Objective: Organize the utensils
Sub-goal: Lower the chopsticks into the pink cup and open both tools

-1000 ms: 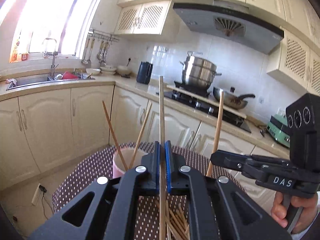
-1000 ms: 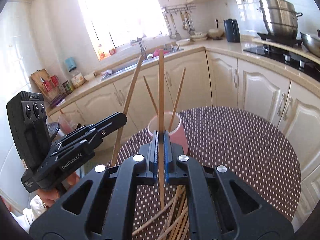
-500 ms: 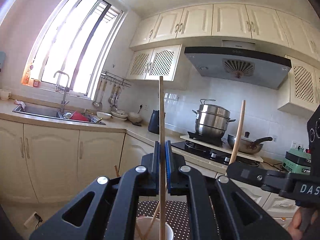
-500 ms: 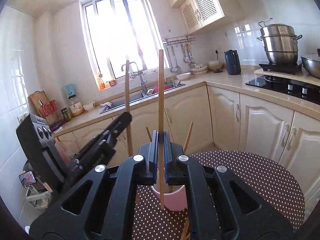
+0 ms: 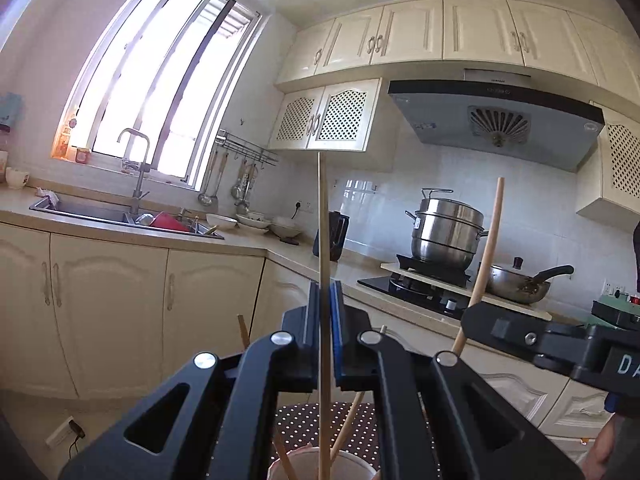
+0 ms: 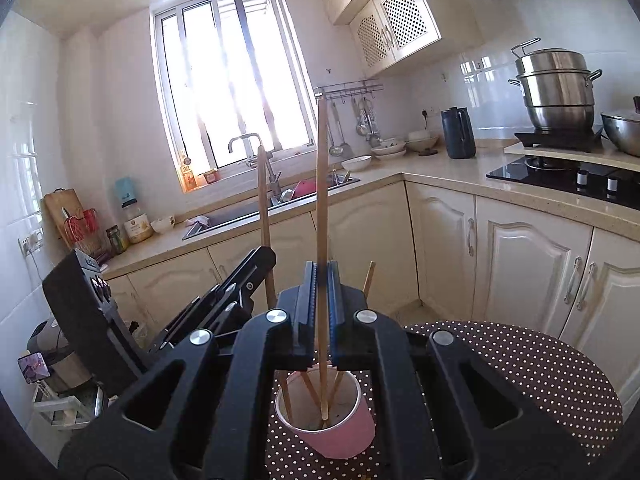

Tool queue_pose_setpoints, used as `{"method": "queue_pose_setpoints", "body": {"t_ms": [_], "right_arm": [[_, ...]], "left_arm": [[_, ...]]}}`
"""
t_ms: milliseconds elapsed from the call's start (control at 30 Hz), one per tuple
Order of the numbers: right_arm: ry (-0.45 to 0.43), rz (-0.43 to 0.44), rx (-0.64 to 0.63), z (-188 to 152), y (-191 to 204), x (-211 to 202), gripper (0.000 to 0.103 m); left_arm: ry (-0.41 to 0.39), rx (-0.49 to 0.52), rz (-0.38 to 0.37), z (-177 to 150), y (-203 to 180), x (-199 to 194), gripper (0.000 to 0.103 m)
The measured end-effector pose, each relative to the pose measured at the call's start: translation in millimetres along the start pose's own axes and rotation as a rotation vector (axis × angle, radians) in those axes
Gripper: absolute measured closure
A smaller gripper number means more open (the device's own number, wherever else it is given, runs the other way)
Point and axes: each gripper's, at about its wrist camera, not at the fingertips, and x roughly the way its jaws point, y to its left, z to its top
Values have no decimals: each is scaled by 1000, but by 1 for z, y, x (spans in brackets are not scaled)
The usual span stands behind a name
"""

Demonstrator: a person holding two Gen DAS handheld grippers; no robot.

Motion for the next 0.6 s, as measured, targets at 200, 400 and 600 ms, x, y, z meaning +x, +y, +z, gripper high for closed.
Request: {"method": "queue_pose_setpoints", "body": {"t_ms": [200, 400, 600], "right_arm": [[37, -7, -10, -20, 1, 7, 98], [68, -32, -37, -38, 7, 14, 98], [109, -49, -49, -52, 9, 19, 98]], "left_arm": [[11, 11, 1, -12, 5, -14, 97], [-8, 16, 7, -6, 2, -15, 97], [-4, 15, -6, -6, 4, -19, 97]]}}
